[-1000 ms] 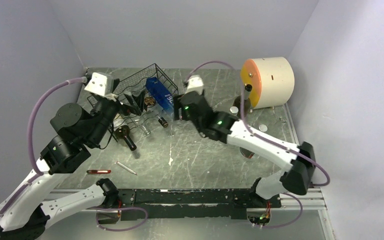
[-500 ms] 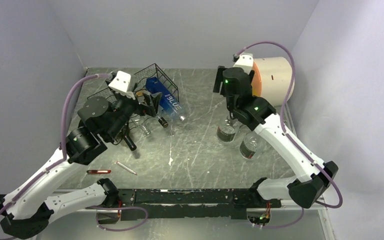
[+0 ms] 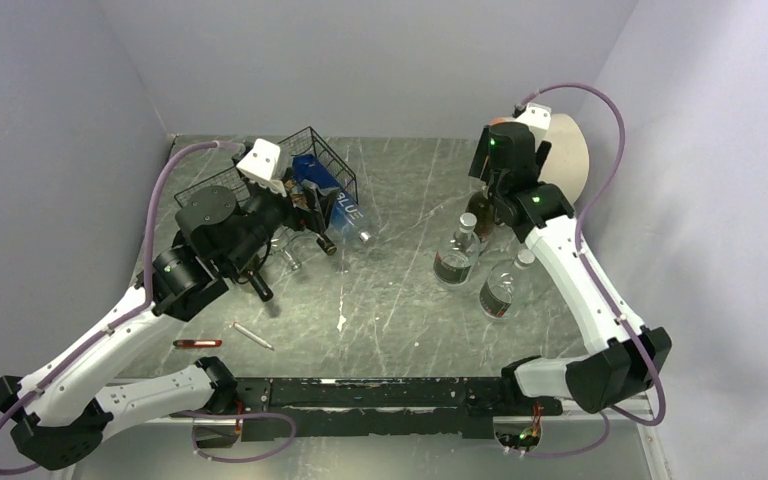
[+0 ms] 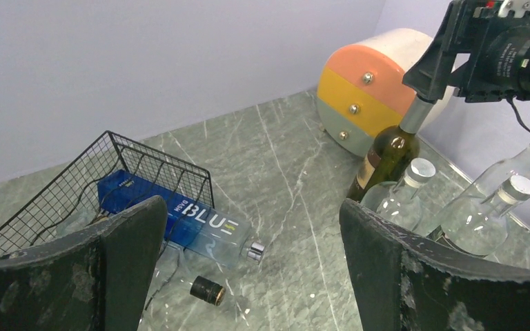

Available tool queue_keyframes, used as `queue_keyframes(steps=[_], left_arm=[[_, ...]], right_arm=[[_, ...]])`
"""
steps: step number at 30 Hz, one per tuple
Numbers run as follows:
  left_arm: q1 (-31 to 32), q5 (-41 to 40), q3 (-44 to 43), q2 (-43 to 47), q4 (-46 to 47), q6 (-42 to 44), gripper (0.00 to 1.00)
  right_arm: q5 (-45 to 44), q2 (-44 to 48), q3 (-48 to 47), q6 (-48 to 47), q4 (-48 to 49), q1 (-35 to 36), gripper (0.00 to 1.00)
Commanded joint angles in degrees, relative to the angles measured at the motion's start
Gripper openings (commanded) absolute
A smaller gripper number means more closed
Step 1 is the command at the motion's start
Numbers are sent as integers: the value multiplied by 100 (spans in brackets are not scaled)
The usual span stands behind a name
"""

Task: Put the wine bottle on the wine rack

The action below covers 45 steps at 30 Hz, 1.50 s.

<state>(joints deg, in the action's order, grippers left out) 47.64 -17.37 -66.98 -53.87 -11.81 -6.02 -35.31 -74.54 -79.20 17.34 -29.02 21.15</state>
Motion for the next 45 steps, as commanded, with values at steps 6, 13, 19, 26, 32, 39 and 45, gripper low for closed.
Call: queue_keyframes(steps=[6,13,19,26,32,39,45], left_arm=[[18,182,-133,-140,101,-94,98],[19,190,-154,-194,75,-97,98],[20,220,-85,-203,111,-126,98],[18,276,-21,-281,140,-162,98],[22,419,269,-405,338,-59,100],[18,1412,1105,-884,1293,126,100],[18,2529,1553,-1597,2251,-200,100]], right_arm=[[613,-269,396,-47,35,-212,56],[830,-315,379,-201,71,-221,24],[1862,-225,379,-542,513,-224,0],[3438,-118,332,-701,1159,-222,0],[4030,-100,213,-568,1134,-216,0],[4676,262,164,-479,867,-216,0],[5246,602,208,-513,533,-216,0]])
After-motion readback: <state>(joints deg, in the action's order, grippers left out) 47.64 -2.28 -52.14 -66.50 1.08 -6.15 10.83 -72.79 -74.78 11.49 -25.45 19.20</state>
